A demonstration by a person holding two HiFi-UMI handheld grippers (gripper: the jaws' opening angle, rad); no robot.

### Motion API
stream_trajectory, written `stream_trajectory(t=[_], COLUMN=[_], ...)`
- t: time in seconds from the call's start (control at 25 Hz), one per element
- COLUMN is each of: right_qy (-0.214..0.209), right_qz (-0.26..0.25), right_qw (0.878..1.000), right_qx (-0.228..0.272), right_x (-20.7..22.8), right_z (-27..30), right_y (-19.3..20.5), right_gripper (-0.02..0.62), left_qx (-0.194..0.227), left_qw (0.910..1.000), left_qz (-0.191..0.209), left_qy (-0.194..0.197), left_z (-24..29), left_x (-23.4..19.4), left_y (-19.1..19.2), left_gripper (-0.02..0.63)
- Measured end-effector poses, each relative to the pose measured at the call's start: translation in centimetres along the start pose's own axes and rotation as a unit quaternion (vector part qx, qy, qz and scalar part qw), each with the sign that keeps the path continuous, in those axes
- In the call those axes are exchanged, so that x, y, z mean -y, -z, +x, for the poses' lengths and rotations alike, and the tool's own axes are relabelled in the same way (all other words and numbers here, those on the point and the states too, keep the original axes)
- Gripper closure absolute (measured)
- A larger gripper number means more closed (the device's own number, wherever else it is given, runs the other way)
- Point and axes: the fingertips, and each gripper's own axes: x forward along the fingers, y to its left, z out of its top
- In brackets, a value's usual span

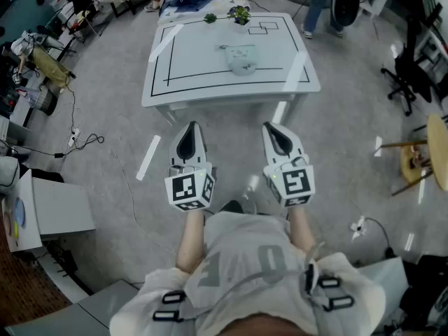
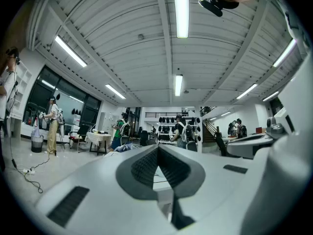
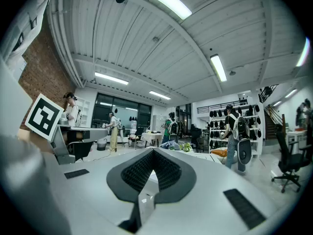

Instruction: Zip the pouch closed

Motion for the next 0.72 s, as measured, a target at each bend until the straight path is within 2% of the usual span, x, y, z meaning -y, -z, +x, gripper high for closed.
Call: stream_trajectory(t=[0.24, 0.44, 0.72], right_qy=[-0.002, -0.007, -0.01], right_qz=[0.011, 0.08, 0.083], right_qw=[1.0, 0.997, 0.996], right_qx=[-0.004, 0.014, 0.009], right_x=[1.0, 2.1, 2.8], right_z=[0.3, 0.3, 1.0], right_y=[0.4, 0.9, 1.6], right_gripper=[0.589, 0.589, 0.589], left_qx=[-0.006, -0.009, -0.006], left_qw=[0.9999, 0.9998, 0.9995], left_qz=[-0.002, -0.009, -0.032], left_qy=[0.008, 0.014, -0.003], left_z=[0.8, 0.9, 1.8], left_x=[0.9, 1.2, 0.0], left_y=[0.6, 0.6, 1.5], left_gripper=[0.6, 0.6, 0.6])
